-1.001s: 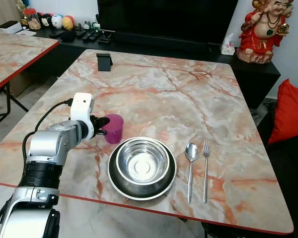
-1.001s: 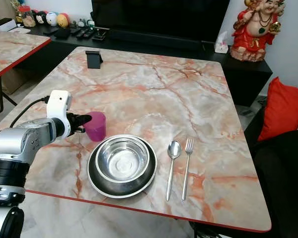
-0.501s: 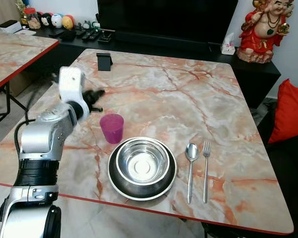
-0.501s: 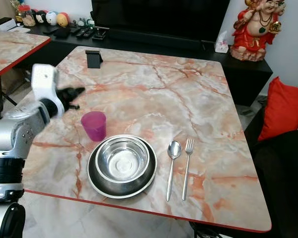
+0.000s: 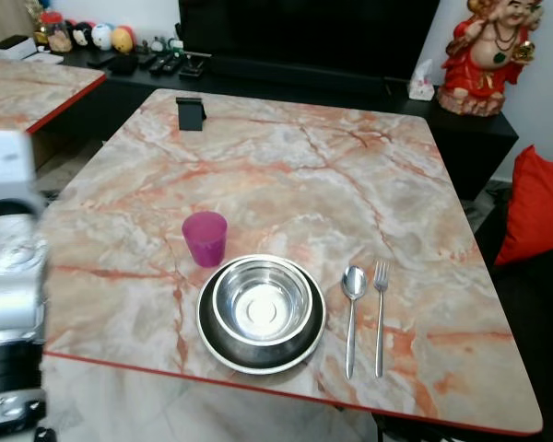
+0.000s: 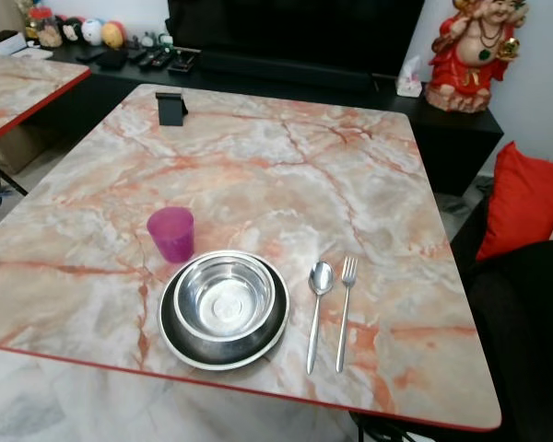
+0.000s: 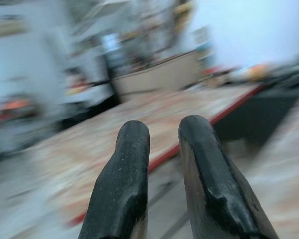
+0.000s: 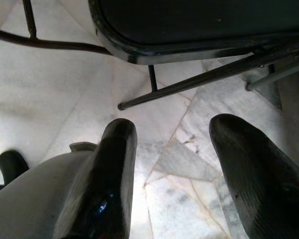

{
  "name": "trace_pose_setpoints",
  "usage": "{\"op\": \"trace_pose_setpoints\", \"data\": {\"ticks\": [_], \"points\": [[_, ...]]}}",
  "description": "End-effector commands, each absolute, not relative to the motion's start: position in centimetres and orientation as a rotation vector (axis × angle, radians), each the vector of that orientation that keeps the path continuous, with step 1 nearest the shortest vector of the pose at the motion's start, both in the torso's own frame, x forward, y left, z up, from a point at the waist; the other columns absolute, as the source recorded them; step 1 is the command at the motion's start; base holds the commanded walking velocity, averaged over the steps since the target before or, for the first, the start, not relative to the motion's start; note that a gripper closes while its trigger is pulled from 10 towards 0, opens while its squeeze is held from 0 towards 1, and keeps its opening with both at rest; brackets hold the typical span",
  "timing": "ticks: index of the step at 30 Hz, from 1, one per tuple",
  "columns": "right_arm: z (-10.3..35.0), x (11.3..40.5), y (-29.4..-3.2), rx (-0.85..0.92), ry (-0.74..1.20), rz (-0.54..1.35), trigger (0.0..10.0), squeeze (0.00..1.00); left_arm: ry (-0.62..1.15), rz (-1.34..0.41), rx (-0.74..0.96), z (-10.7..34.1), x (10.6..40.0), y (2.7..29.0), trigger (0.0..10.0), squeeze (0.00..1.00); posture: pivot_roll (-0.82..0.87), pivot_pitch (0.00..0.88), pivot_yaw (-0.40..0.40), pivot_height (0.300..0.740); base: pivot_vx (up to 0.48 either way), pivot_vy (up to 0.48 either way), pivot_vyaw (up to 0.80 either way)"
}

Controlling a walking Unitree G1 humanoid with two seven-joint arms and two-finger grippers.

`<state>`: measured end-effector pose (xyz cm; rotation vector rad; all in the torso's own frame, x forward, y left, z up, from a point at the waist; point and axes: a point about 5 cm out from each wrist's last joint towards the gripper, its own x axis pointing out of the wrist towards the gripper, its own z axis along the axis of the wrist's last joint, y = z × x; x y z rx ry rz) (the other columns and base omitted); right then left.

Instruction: Setting the table

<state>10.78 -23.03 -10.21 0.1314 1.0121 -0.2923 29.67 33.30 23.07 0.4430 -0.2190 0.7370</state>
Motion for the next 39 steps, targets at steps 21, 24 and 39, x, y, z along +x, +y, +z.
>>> {"op": "trace_pose_setpoints", "data": {"ticks": [21,24,39], "points": [[-10.3,10.4,-23.1,0.156,1.011,-0.361,10.0,0.00,0.870,0.398,0.301,-3.1,16.9,34.0,10.0,0.00,0.14,0.000,-0.081,0.740,0.000,0.000,0.00],[-10.3,10.4,-23.1,0.159,1.009,-0.371,10.0,0.00,0.872,0.251,0.287,-4.1,17.5,31.6,10.0,0.00,0.14,0.000,-0.082,0.740,0.000,0.000,0.00],[-10.4,10.3,-23.2,0.184,1.022,-0.457,10.0,0.00,0.864,-0.017,0.096,-6.1,20.3,23.7,10.0,0.00,0.09,0.000,-0.077,0.740,0.000,0.000,0.00]]}}
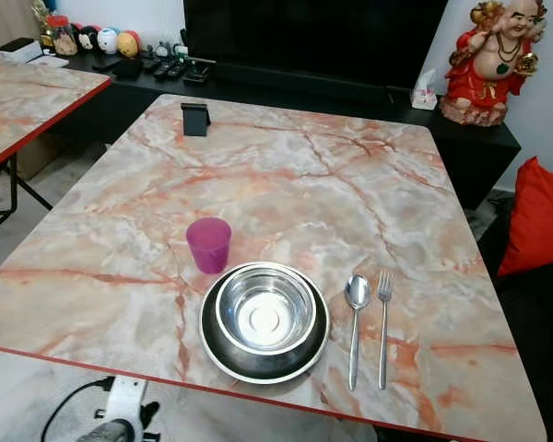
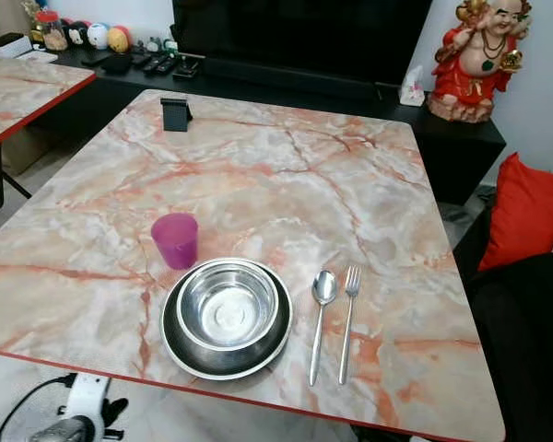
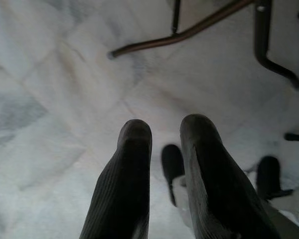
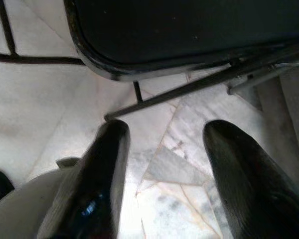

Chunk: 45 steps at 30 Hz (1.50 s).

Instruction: Setting the table

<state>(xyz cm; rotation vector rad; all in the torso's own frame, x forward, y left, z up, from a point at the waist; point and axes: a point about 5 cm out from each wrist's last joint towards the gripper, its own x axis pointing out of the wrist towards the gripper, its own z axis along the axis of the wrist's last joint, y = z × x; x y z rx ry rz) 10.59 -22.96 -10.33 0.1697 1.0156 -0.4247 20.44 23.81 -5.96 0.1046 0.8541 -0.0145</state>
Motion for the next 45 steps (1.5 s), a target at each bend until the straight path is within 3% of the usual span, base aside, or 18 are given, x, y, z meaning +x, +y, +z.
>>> {"op": "trace_pose_setpoints", "data": {"ticks": [1,9,14,27,45], "points": [[-10.4,10.3,-23.2,0.186,1.025,-0.460,10.0,0.00,0.873,-0.017,0.104,-6.2,20.2,23.6,10.0,0.00,0.09,0.000,-0.077,0.740,0.000,0.000,0.00],[-10.5,10.2,-23.1,0.195,1.036,-0.453,10.0,0.00,0.883,0.037,0.098,-6.5,19.9,23.4,10.0,0.00,0.08,0.000,-0.071,0.740,0.000,0.000,0.00],[-10.5,10.2,-23.1,0.202,1.033,-0.445,10.0,0.00,0.885,0.165,-0.029,-6.7,19.6,23.9,10.0,0.00,0.09,0.000,-0.071,0.740,0.000,0.000,0.00],[-10.5,10.0,-22.9,0.197,1.043,-0.422,10.0,0.00,0.881,0.240,-0.074,-6.9,18.7,25.0,10.0,0.00,0.08,0.000,-0.058,0.740,0.000,0.316,0.00],[-10.5,10.0,-22.8,0.206,1.032,-0.415,10.0,0.00,0.831,0.206,-0.073,-6.0,20.3,24.6,10.0,0.00,0.09,0.000,-0.055,0.740,0.000,0.314,0.00]]}}
